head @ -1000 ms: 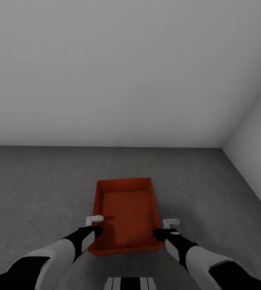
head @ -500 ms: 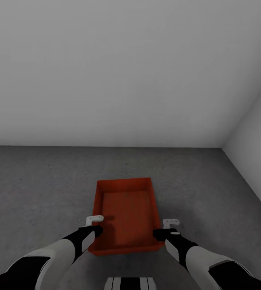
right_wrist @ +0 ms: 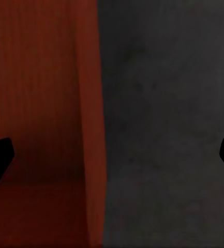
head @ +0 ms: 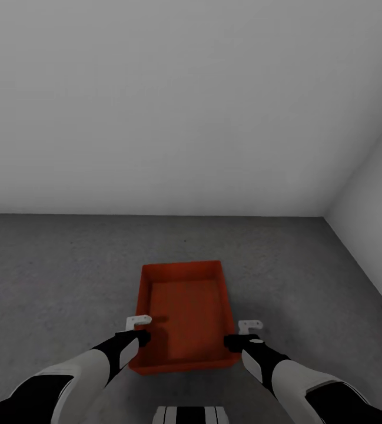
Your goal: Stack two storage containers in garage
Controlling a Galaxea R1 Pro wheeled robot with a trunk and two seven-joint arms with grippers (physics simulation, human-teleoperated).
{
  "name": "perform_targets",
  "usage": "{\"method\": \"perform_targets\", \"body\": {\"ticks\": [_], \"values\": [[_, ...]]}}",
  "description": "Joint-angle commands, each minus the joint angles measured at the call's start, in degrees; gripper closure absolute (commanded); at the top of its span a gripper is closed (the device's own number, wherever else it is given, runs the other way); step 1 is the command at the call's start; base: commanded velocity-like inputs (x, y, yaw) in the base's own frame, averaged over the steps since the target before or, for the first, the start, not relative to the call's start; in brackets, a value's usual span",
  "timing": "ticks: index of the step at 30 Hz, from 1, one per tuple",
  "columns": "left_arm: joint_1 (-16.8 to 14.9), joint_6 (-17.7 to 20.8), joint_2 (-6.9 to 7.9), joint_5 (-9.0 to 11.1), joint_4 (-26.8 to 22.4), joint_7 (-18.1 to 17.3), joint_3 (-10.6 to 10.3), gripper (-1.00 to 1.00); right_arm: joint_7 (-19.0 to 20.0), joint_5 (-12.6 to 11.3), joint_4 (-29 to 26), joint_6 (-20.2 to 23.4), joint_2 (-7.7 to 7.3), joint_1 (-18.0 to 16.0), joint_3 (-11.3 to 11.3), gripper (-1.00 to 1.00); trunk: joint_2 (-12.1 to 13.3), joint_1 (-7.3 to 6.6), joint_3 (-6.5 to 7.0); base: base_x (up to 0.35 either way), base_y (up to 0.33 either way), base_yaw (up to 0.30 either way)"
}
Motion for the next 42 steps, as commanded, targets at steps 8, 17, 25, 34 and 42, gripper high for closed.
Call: {"method": "perform_targets", "body": {"ticks": [8, 17, 25, 34, 42], "values": [[-0.01, 0.30, -0.01, 0.53, -0.13, 0.19, 0.04, -1.00, -0.22, -0.55, -0.05, 0.12, 0.03, 0.00, 0.53, -1.00, 3.21, -1.77, 1.40, 0.000, 0.000, 0.000], [-0.01, 0.31, -0.01, 0.53, -0.13, 0.19, 0.01, -1.00, -0.26, -0.55, -0.05, 0.12, 0.06, -0.03, 0.53, -1.00, 6.82, -3.75, 3.02, 0.000, 0.000, 0.000], [-0.02, 0.31, 0.00, 0.53, -0.13, 0.19, 0.01, -1.00, -0.27, -0.55, -0.05, 0.04, 0.06, -0.01, 0.53, -1.00, 10.03, -5.51, 4.46, 0.000, 0.000, 0.000], [-0.02, 0.31, 0.08, 0.53, -0.13, 0.19, 0.05, -1.00, -0.24, -0.55, -0.05, 0.11, 0.06, -0.01, 0.53, -1.00, 13.64, -7.48, 6.07, 0.000, 0.000, 0.000], [-0.03, 0.31, 0.08, 0.53, -0.13, 0.19, 0.10, -1.00, -0.25, -0.54, -0.05, 0.04, 0.06, 0.00, 0.52, -1.00, 16.85, -9.24, 7.51, 0.000, 0.000, 0.000]]}}
